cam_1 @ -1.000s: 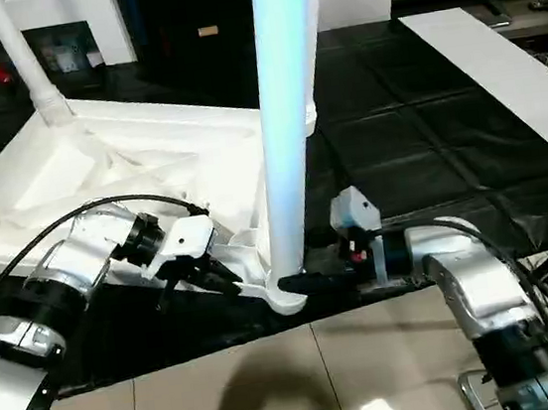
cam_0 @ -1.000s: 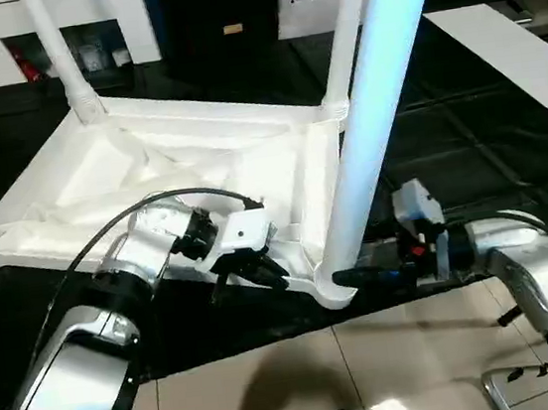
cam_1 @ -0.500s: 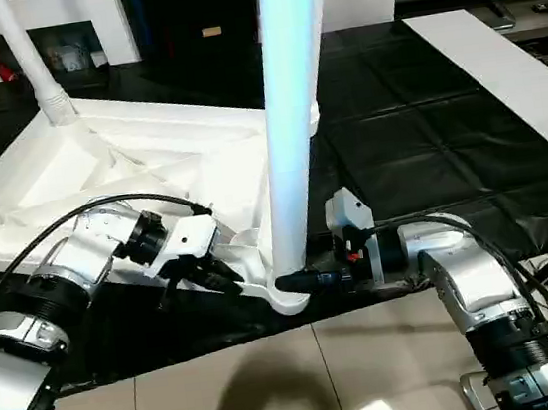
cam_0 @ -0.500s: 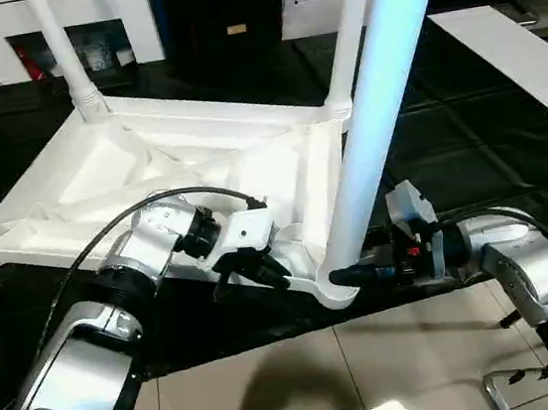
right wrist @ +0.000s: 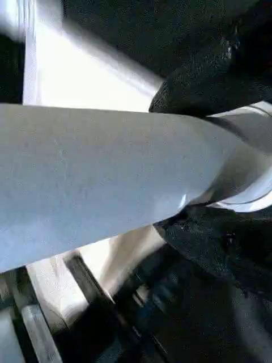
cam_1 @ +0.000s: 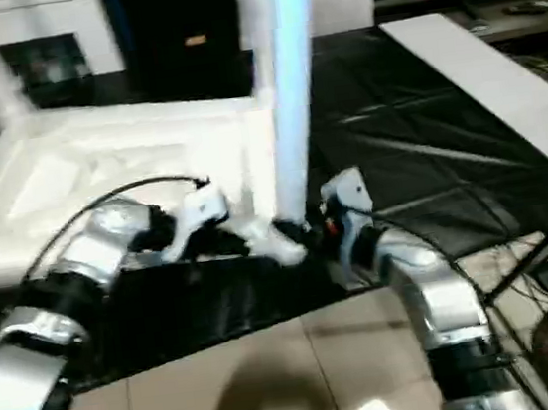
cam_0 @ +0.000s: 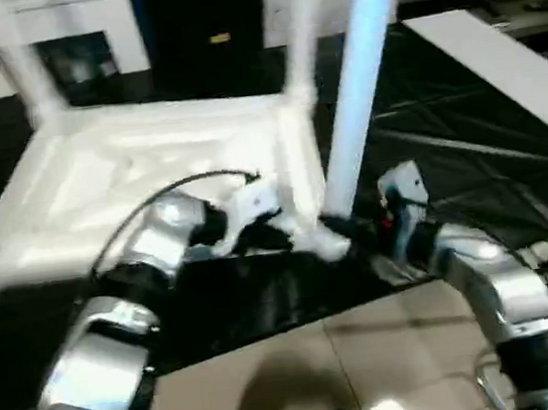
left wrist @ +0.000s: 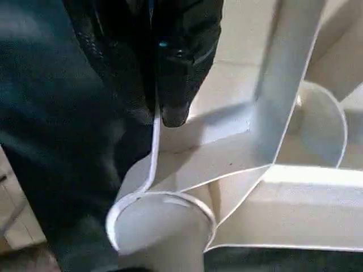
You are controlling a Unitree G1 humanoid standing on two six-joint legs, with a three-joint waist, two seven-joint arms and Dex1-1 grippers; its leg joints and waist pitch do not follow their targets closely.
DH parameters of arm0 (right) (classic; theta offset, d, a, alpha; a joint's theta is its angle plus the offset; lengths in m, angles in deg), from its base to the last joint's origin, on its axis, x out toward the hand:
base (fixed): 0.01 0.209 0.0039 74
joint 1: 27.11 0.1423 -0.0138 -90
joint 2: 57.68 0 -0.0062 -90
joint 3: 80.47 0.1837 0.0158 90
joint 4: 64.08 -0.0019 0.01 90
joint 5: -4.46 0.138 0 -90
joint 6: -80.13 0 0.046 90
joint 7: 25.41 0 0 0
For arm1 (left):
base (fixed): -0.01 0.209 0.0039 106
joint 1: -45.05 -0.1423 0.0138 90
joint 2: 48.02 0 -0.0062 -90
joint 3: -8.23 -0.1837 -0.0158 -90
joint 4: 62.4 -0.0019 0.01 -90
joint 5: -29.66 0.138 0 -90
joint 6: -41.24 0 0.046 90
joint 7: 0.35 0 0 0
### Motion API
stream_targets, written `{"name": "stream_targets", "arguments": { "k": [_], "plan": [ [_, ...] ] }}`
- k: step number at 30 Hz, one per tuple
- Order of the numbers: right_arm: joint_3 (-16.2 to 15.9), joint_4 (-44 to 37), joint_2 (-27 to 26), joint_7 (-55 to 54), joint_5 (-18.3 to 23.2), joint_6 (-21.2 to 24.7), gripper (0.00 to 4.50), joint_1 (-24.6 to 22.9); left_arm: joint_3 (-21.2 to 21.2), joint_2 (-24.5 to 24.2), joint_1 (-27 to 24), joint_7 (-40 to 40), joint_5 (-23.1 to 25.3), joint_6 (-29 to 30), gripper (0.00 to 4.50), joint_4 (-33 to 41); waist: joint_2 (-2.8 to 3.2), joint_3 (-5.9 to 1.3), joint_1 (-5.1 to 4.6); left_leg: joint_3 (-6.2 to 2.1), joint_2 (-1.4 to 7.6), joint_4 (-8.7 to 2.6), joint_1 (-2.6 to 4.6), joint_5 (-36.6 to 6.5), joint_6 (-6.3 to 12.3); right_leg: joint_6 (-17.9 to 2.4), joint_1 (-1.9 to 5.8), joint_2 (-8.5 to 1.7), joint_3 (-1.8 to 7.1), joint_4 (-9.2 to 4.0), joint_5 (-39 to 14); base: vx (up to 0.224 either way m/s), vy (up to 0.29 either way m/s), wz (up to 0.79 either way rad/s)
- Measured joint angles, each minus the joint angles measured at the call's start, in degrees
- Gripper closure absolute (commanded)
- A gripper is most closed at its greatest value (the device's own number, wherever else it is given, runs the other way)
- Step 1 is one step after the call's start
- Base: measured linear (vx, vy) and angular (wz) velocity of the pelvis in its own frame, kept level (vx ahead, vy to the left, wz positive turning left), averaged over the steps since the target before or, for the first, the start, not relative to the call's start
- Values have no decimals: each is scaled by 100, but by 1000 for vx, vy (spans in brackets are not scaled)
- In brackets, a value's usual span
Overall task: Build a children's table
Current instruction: Rotate leg to tighten
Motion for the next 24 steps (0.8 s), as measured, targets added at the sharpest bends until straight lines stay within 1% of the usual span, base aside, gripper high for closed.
{"name": "stream_targets", "arguments": {
  "k": [2, 3, 4, 6, 7, 8, 10, 12, 14, 16, 19, 20, 21, 22, 23, 24],
  "plan": [
    [114, 225, -350, -700, -189, 34, 254, 255, 75, 159, 15, 514, 2, 122, 450, -42, 1, 0, -79, 0, 1, 0, -1, 0, 0, 0, -2, 0, -6, -5, 0, 0, 0, 0],
    [154, 274, -459, -971, -236, 56, 219, 331, 102, 230, 22, 690, 2, 169, 450, -47, 1, 0, -113, -2, 1, -2, -4, 0, 0, 0, -2, 0, -9, -8, 0, 0, 0, 0],
    [193, 280, -519, -1106, -253, 52, 184, 345, 115, 269, 22, 761, 4, 165, 450, -49, 0, 0, -124, -2, 1, -6, -7, -1, 2, 0, -3, 0, -8, -9, 0, 0, 0, 0],
    [291, 256, -710, -1285, -242, 10, 177, 346, 115, 288, 21, 812, 44, 34, 450, -61, -2, -1, -138, -2, 1, -18, -12, -8, 11, -1, -9, 2, -7, -9, 1, 0, 0, 0],
    [313, 228, -776, -1355, -242, -4, 163, 341, 107, 277, 21, 803, 82, -103, 450, -74, -1, -1, -139, -2, 1, -24, -17, -9, 14, -2, -15, 2, -7, -7, 4, 0, 0, 0],
    [318, 186, -795, -1379, -241, -10, 163, 324, 90, 248, 17, 768, 102, -261, 450, -89, -1, -1, -138, -2, 3, -24, -30, -11, 18, -3, -25, 4, -7, -2, 8, 0, 0, 0],
    [314, 92, -820, -1375, -215, -60, 139, 275, 77, 185, 8, 672, 102, -507, 450, -91, -3, -2, -124, -2, 3, -20, -68, 0, 59, -39, -72, 4, 0, 37, 33, 0, 0, 0],
    [282, -37, -865, -1360, -172, -123, 119, 126, 36, 101, 8, 512, 97, -712, 450, -90, -3, -2, -110, -2, 8, -40, -80, 0, 60, -41, -97, 10, -3, 46, 18, 0, 0, 0],
    [189, -66, -824, -1346, -188, -228, 100, 10, -29, 47, 7, 451, 99, -875, 450, -91, -3, -2, -96, -2, 8, -55, -78, 1, 60, -52, -103, 11, -6, 49, 9, 0, 0, 0],
    [156, -162, -794, -1216, -156, -211, 93, -153, -55, -7, 7, 370, 100, -1093, 450, -167, -3, -2, -73, 0, 9, -57, -79, 1, 61, -54, -106, 12, -6, 49, 8, 0, 0, 0],
    [139, -376, -748, -1096, -102, -239, 61, -461, -60, -93, 17, 288, 111, -1420, 450, -336, -3, -2, 4, 4, 9, -49, -75, 1, 60, -55, -100, 12, -3, 49, 9, 0, 0, 0],
    [143, -520, -670, -1053, -87, -292, 57, -630, -109, -95, 81, 324, 176, -1614, 450, -465, -4, -2, 33, 7, 10, -44, -72, 1, 60, -55, -100, 12, -3, 48, 10, 0, 0, 0],
    [130, -778, -598, -964, -37, -374, 48, -933, -194, -137, 165, 394, 286, -1848, 450, -618, -4, -2, 72, 12, 9, -42, -66, 1, 60, -53, -94, 12, -4, 47, 11, 0, 0, 0],
    [128, -921, -576, -900, -12, -381, 48, -1118, -225, -203, 211, 494, 357, -1973, 450, -704, -5, -1, 72, 13, 9, -40, -66, 1, 60, -52, -87, 12, -2, 47, 12, 0, 0, 0],
    [131, -983, -555, -862, 18, -381, 24, -1221, -238, -287, 261, 573, 425, -2039, 450, -778, -5, -1, 64, 12, 11, -32, -65, 1, 59, -50, -84, 12, -1, 47, 18, 0, 0, 0],
    [156, -1125, -497, -826, 98, -379, 17, -1384, -245, -347, 345, 647, 508, -2051, 450, -873, -5, -1, 50, 12, 12, -27, -65, 2, 59, -49, -86, 12, 3, 43, 30, 0, 0, 0]
  ]
}}
